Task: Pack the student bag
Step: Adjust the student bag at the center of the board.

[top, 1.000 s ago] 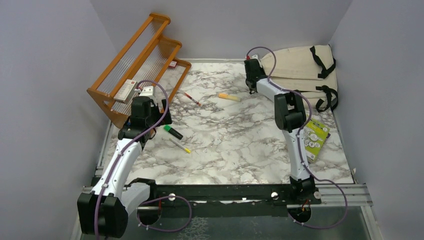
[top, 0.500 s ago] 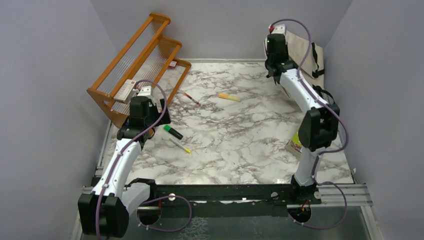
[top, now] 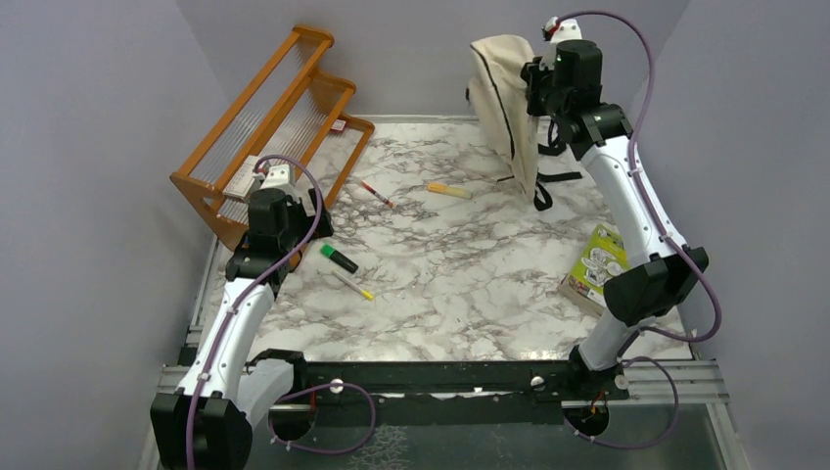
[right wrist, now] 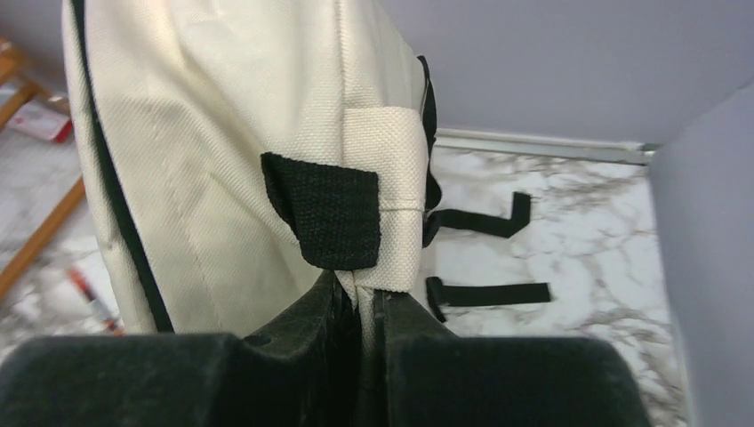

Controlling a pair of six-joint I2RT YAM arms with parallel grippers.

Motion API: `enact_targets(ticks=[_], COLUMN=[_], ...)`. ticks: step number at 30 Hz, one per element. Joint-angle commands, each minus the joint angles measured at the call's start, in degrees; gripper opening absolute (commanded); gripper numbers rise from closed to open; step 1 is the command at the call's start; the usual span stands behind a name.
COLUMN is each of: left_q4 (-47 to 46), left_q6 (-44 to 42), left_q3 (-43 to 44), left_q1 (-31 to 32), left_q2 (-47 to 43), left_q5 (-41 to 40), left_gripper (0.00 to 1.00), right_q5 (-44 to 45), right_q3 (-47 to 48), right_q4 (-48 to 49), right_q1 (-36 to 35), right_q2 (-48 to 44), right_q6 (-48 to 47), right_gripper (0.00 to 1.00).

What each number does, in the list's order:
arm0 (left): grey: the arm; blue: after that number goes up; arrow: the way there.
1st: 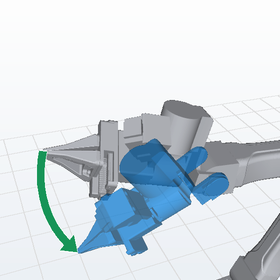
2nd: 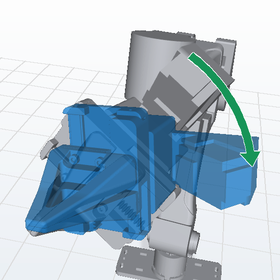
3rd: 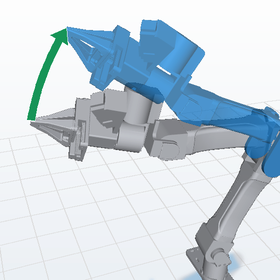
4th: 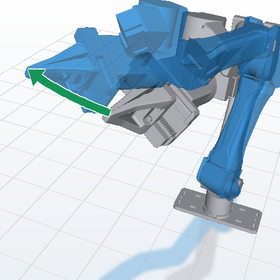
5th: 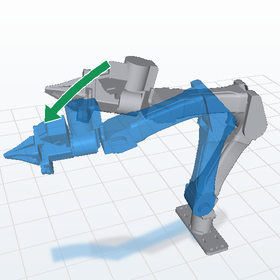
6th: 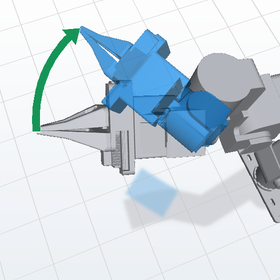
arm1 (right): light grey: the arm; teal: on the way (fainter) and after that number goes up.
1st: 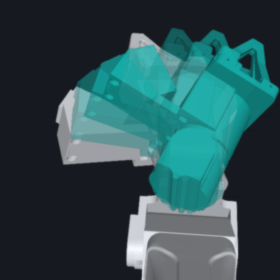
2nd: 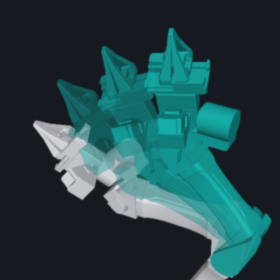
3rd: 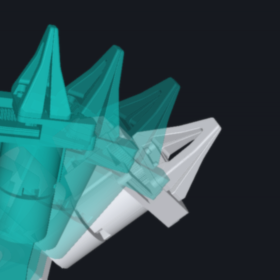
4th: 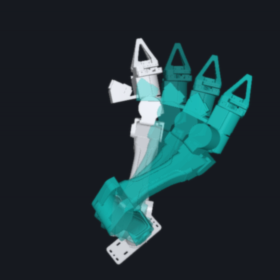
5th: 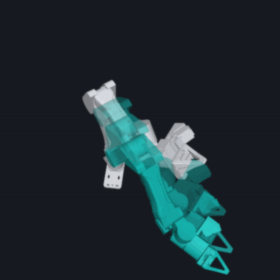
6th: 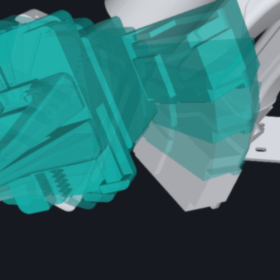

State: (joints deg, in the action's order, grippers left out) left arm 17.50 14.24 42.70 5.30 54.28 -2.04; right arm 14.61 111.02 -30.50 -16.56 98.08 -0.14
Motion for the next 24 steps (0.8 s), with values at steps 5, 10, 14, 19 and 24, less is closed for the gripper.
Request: enact_targets(ticks=[5, 10, 14, 19, 24], left_q4=[-6.39, -6.86, -7.15, -6.45, -5.92], left_q6=[1.49, 2.11, 2.51, 2.72, 2.64], left_q3=[-2.89, -3.06, -3.42, -2.82, -2.59], left_q1=[-0.38, -0.38, -0.38, -0.38, -0.38], left_q2=[-4.83, -4.34, -4.96, -4.38, -4.2], left_q5=[-2.03, -0.34, -0.85, -0.24, -0.48], left_gripper=[0.99, 0.99, 0.99, 0.99, 0.99], right_q5=[-19.79, -34.6, -43.31, -51.75, -55.96], right_q3=[10.44, 7.14, 1.74, -6.97, -15.53], right_q4=[-12.45, -9.39, -2.86, 7.83, 20.03], right_q1=[-0.41, -0.41, -0.41, -0.4, -0.41], right_q2=[7.04, 5.54, 2.29, -1.27, -3.83], right_q6=[7.6, 15.04, 22.43, 32.97, 43.71], right_gripper=[0.01, 0.01, 0.01, 0.0, 0.01])
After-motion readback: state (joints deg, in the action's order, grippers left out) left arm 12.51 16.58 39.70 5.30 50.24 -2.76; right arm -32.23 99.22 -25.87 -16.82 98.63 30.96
